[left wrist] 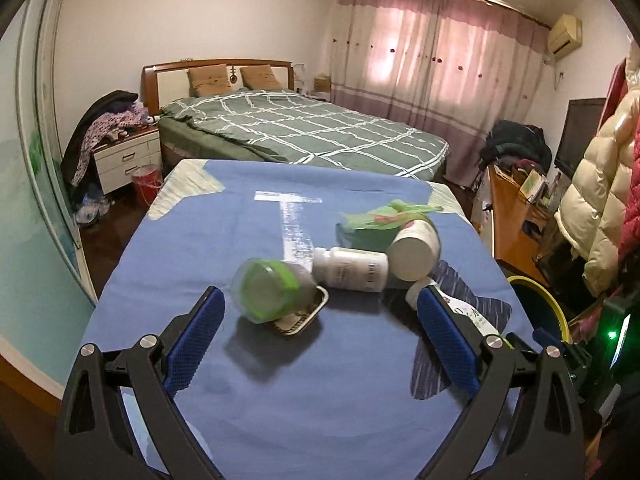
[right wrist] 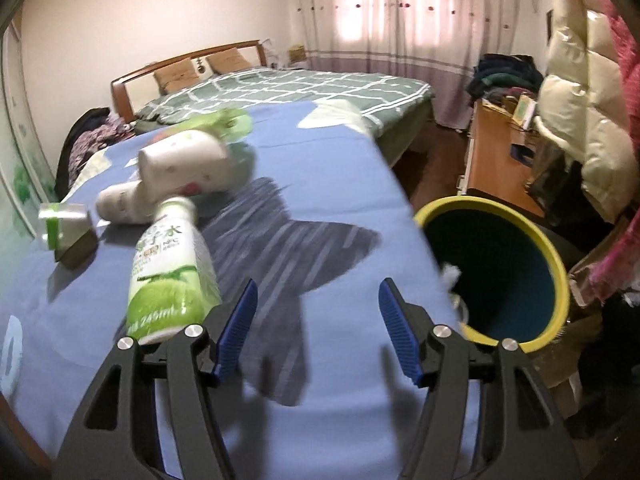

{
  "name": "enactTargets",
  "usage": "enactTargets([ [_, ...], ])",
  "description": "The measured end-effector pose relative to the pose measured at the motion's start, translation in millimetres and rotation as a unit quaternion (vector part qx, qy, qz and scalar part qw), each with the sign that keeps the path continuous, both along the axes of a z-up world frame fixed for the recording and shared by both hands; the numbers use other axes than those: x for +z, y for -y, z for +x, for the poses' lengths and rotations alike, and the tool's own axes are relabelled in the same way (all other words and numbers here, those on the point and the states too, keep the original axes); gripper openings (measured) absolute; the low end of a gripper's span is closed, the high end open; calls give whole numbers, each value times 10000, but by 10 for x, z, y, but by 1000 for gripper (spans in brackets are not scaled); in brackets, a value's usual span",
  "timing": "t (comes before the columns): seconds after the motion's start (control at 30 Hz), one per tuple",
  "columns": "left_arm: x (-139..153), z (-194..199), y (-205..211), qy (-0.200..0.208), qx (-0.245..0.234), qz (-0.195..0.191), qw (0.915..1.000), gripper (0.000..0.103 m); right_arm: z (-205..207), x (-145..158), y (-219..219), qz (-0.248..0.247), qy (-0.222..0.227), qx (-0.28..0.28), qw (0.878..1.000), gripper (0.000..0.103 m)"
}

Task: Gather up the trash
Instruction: 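Move both tools back over the table toward the green plastic bag, then grasp the green plastic bag with the right tool and lift it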

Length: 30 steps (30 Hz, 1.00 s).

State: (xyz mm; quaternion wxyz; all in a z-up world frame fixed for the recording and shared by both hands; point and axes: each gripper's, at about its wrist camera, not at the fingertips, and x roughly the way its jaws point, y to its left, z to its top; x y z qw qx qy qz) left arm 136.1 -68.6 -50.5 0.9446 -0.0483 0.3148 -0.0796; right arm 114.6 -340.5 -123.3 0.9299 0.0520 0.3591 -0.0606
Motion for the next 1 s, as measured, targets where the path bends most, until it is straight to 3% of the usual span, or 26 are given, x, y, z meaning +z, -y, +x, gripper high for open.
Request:
enactTargets([
  [0.23,-75,-46,-186,-48,163,-101,9998,95,123,33,-342,-52,113,295,9995,61],
  [0.37,-75,-47,-256,-18,249,-134,9996,95,334,284,-364,-162,349,328,9987,61],
  [0.6,-87,-45,-335,-5,332,-192,9993,95,1016,695,-412,220,354,786,9960,61],
  [0.77,-101,-31,-359,-24,372,-204,9991,95,1616,743,-462,257,55,697,9972,61],
  [1.0,-140,35,-382,-76,363,-231,9990,95,2133,441,-449,595,-588,596,9947,60],
])
